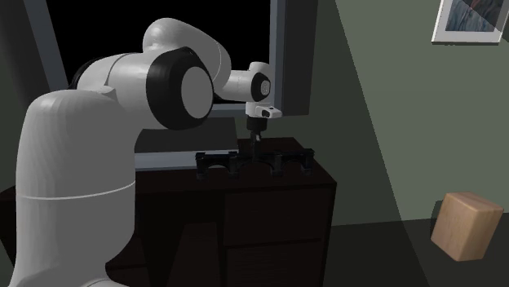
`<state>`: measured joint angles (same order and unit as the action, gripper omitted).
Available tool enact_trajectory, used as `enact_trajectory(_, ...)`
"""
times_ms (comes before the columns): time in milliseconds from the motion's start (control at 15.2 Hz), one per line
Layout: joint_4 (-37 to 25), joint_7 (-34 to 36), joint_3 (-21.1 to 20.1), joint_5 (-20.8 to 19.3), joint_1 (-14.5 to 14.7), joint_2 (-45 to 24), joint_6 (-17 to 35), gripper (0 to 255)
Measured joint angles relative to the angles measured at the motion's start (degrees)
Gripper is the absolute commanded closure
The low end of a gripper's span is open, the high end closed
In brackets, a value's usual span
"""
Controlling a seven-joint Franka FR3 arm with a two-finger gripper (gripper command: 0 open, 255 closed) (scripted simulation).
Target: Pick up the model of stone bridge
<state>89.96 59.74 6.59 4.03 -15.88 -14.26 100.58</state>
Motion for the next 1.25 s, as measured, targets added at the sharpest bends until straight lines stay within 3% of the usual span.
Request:
enact_trajectory(330, -0.85, 0.06, 0.01, -0.03, -0.02, -0.09, -0.95, 255)
enact_trajectory(1254, -12.8, 0.39, 0.1, -0.03, -0.42, -2.74, -13.01, 255)
